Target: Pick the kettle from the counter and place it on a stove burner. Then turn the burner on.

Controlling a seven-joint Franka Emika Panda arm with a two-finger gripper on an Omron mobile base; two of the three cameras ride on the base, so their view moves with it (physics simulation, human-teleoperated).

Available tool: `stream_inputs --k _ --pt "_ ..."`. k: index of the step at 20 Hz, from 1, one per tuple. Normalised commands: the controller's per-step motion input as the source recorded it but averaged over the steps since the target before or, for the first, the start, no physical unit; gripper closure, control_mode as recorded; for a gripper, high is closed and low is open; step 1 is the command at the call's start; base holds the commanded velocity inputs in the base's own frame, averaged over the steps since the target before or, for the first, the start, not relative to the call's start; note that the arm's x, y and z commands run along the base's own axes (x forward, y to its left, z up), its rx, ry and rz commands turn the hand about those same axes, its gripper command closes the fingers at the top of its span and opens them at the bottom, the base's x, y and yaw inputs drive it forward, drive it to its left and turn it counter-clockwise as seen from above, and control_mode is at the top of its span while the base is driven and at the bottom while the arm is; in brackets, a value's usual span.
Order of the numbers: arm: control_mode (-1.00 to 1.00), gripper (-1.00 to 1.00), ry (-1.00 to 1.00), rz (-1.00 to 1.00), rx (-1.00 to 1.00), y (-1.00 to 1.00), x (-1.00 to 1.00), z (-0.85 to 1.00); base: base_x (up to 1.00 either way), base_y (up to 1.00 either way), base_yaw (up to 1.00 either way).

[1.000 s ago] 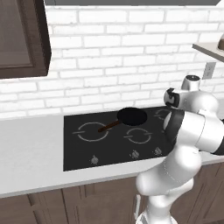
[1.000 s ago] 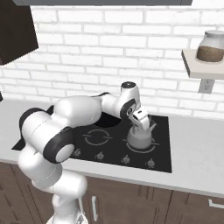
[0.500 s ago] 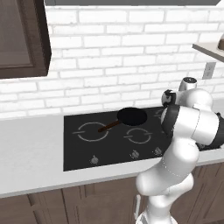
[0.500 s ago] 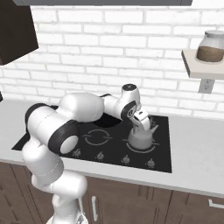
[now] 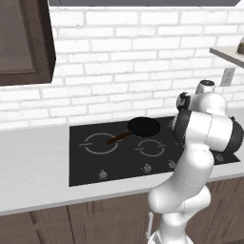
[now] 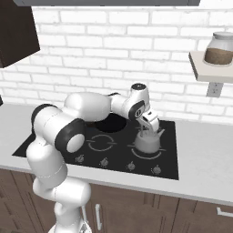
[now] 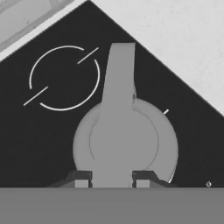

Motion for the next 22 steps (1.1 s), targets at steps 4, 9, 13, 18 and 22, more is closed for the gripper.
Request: stream_inputs --k 4,9,13,18,22 --pt "-1.00 -1.00 0.00 0.01 0.00 -0.13 -0.01 -0.04 0.00 0.00 0.00" --pt "-1.00 -1.00 0.00 0.01 0.00 -0.02 0.00 -0.05 0.00 0.00 0.00" --pt "-1.00 -1.00 -0.03 0.00 0.00 0.00 -0.04 -0.08 0.00 0.00 0.00" --pt "-1.00 -1.00 -0.06 0.00 -0.02 0.00 -0.13 -0.09 0.00 0.00 0.00" --pt "-1.00 -1.00 -0.08 0.00 0.00 0.01 -0.25 0.00 0.00 0.00 0.00"
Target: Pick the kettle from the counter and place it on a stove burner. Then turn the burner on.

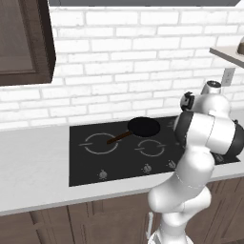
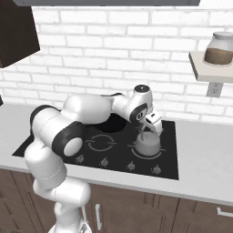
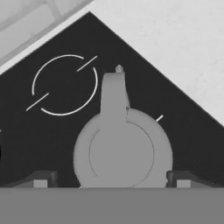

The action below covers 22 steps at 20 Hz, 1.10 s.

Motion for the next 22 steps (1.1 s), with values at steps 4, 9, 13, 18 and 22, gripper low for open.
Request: stream_inputs --k 4,9,13,18,22 --pt "-1.00 -1.00 -0.07 0.00 0.00 0.09 -0.31 0.08 0.00 0.00 0.00" --pt "-1.00 -1.00 -0.07 0.00 0.00 0.01 -0.52 0.56 0.00 0.00 0.00" --pt "-1.00 -1.00 -0.01 0.00 0.00 0.00 -0.76 0.67 0.00 0.00 0.00" --pt "-1.00 -1.00 0.06 0.17 0.00 0.00 -0.90 0.15 0.00 0.00 0.00" --pt "-1.00 -1.00 0.08 0.33 -0.01 0.00 -0.92 0.00 0.00 0.00 0.00"
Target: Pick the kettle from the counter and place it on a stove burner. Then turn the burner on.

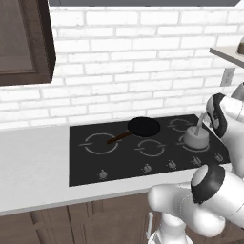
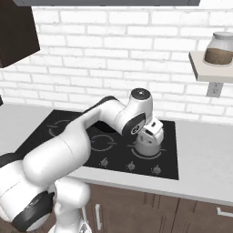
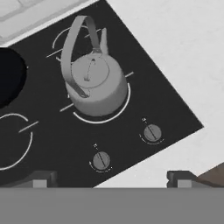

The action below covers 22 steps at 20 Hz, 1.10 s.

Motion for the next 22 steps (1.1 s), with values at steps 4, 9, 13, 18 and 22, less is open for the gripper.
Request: stream_inputs --k 4,9,13,18,22 --pt "-1.00 -1.00 0.06 0.38 -0.03 0.00 -0.74 0.00 0.00 0.00 0.00" --pt "-1.00 -1.00 0.09 0.33 -0.01 -0.02 -0.14 0.00 0.00 0.00 0.00" --pt "-1.00 -1.00 0.16 0.32 -0.04 -0.10 0.00 -0.14 0.00 0.00 0.00" --pt "-1.00 -1.00 0.13 0.25 -0.08 -0.26 0.00 -0.20 0.00 0.00 0.00" --pt "-1.00 -1.00 -0.02 0.07 -0.01 -0.19 0.00 -0.12 0.00 0.00 0.00"
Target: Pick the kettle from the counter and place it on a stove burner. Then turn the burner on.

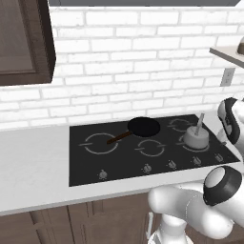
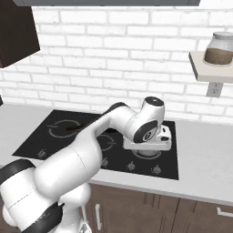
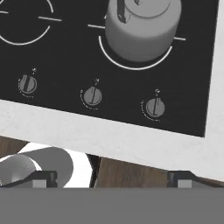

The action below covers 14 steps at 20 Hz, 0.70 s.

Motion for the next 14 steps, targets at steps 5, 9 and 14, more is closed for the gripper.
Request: stream_inputs --k 5,9,14 --pt "-1.00 -1.00 -0.09 0.00 0.00 -0.05 0.00 -0.42 0.00 0.00 0.00" --pt "-1.00 -1.00 0.00 0.00 0.00 -0.01 0.02 -0.46 0.00 0.00 0.00" --pt "-1.00 -1.00 0.05 0.00 0.00 -0.17 0.16 -0.27 0.00 0.00 0.00"
